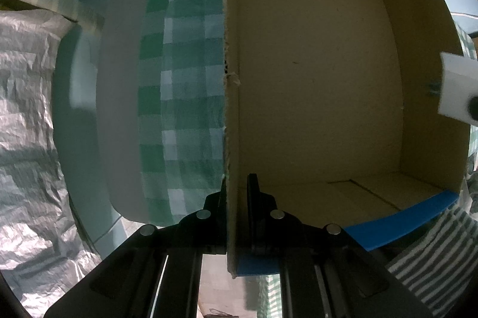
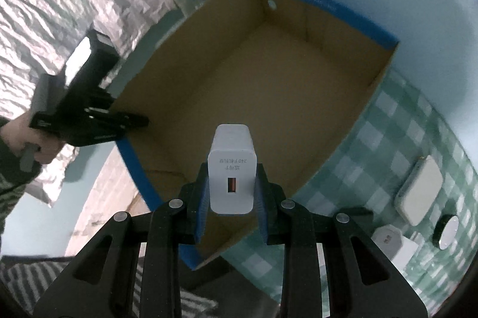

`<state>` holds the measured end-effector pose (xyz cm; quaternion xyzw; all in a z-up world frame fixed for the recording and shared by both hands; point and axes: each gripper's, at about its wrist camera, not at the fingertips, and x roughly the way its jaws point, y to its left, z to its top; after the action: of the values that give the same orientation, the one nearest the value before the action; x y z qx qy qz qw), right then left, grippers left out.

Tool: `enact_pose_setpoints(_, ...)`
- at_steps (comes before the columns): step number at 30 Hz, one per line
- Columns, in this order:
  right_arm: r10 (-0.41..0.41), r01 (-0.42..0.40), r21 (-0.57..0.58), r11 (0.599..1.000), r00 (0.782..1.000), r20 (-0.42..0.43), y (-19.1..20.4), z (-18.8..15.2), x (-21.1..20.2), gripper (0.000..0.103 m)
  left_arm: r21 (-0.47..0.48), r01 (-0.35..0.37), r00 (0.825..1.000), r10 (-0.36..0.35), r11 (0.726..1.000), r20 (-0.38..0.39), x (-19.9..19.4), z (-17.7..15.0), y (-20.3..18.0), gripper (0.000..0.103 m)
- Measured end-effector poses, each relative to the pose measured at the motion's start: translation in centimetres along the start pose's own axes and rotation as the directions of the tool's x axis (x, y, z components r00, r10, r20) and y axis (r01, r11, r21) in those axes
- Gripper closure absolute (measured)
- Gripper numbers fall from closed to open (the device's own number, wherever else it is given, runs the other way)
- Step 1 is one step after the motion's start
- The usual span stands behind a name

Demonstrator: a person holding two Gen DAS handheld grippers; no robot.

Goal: Organize rigid objects
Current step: 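Carry the white charger over the box and release it inside with the right tool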

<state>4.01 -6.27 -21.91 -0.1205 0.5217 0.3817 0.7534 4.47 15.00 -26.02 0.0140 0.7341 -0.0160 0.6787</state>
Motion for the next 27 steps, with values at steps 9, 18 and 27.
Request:
enact_pose_setpoints(9, -0.090, 0.090, -0.006, 0.996, 0.992, -0.092, -0.7, -0.1, 2.5, 0.077, -0.011, 0.012, 1.000, -0.012, 1.000, -0.011, 0.3, -0.2, 0.5, 0.094)
enact_pose_setpoints(18, -0.153, 0.147, -0.055, 0.988, 0.982, -0.111, -0.6, 0.1, 3.2, 0.077, -0.013, 0.007, 1.000, -0.008, 1.000, -0.024, 0.4, 0.2, 0.4, 0.094)
enact_pose_setpoints(27, -0.137, 0.134, -0.040, 0.990, 0.986, -0.099, -0.4, 0.3, 3.7, 0.077, -0.004, 0.005, 0.999, -0.005, 1.000, -0.033, 1.0, 0.2, 0.4, 0.094)
